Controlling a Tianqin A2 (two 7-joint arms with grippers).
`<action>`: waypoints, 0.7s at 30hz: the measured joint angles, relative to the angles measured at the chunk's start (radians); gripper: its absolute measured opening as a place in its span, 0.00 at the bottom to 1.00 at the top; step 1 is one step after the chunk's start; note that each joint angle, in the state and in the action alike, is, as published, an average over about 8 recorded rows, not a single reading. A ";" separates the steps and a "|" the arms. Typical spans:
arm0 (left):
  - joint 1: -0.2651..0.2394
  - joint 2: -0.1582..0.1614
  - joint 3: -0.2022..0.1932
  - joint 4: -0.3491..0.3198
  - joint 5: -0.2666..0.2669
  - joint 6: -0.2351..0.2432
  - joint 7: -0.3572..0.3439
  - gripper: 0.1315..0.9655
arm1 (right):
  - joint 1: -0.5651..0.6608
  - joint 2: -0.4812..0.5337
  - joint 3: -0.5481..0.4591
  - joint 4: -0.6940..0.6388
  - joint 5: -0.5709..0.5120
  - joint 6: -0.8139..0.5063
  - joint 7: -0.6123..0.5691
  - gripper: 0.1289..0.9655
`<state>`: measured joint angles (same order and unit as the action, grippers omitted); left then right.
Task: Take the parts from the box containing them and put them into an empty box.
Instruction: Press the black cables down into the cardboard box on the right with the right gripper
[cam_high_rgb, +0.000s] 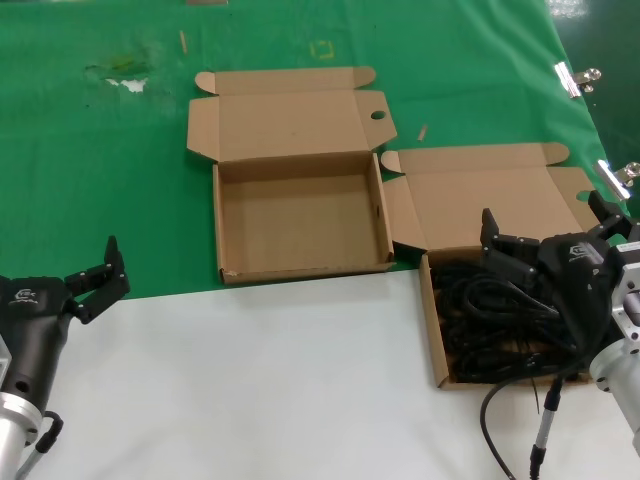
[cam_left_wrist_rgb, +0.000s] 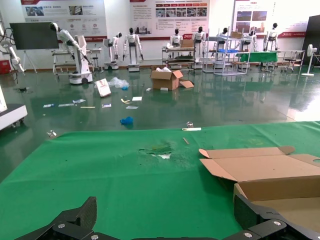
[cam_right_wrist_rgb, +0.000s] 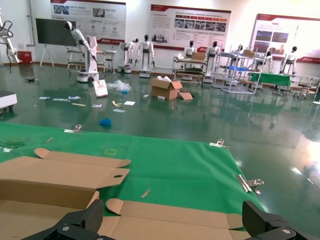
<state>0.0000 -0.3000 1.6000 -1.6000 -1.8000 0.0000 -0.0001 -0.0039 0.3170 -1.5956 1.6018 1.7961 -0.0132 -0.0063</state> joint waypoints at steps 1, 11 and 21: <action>0.000 0.000 0.000 0.000 0.000 0.000 0.000 1.00 | 0.000 0.000 0.000 0.000 0.000 0.000 0.000 1.00; 0.000 0.000 0.000 0.000 0.000 0.000 0.000 1.00 | 0.000 0.000 0.000 0.000 0.000 0.000 0.000 1.00; 0.000 0.000 0.000 0.000 0.000 0.000 0.000 1.00 | 0.000 0.000 0.000 0.000 0.000 0.000 0.000 1.00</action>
<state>0.0000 -0.3000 1.6000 -1.6000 -1.8000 0.0000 0.0004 -0.0039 0.3170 -1.5956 1.6018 1.7961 -0.0132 -0.0063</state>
